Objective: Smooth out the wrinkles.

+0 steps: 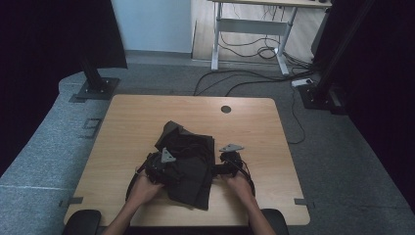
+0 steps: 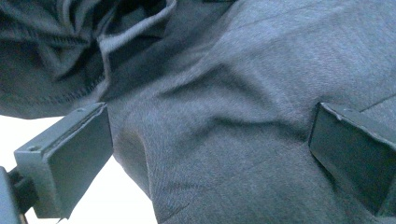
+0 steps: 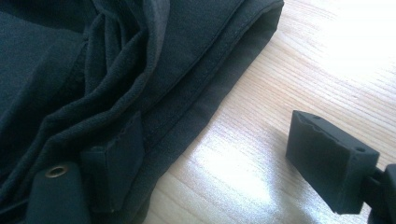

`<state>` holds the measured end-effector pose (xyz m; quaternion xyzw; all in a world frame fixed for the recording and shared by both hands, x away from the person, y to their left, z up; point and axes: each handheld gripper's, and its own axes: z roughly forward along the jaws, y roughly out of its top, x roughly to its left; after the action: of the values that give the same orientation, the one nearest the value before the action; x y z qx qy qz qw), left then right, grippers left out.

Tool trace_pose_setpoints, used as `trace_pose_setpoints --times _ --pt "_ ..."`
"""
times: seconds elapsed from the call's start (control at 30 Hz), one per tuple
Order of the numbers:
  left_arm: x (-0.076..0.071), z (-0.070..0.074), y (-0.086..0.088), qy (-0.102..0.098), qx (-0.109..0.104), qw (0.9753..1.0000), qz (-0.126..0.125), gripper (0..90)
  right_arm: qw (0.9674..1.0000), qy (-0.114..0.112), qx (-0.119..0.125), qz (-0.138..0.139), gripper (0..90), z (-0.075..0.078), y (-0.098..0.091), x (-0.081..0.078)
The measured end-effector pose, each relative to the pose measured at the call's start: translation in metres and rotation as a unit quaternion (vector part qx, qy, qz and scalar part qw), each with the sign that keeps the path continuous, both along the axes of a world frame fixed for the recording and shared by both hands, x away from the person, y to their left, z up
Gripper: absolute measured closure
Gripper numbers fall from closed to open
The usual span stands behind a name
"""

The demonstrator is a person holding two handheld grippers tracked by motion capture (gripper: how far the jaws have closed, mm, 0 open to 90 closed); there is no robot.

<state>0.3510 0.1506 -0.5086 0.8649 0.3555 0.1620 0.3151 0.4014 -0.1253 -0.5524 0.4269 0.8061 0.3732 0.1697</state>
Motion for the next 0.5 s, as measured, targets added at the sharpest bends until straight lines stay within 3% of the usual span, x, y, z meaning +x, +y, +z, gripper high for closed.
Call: trace_pose_setpoints --times 0.13,0.27,0.4,0.5 --pt "-0.002 0.007 0.009 -0.026 -0.006 0.9996 0.006 0.0 1.0000 0.002 0.000 0.004 19.1 0.000 -0.001 0.001" --pt "-0.002 0.007 0.024 -0.035 -0.026 0.9986 0.029 0.0 0.9999 0.013 0.000 0.006 19.1 0.002 -0.001 0.002" --pt "0.000 -0.001 0.037 -0.028 -0.041 0.9976 0.048 0.0 0.9994 0.035 0.000 0.003 19.1 0.008 -0.008 0.004" --pt "-0.001 -0.009 0.042 -0.019 -0.045 0.9974 0.052 0.0 0.9996 0.026 -0.010 -0.003 19.0 0.019 -0.015 0.004"
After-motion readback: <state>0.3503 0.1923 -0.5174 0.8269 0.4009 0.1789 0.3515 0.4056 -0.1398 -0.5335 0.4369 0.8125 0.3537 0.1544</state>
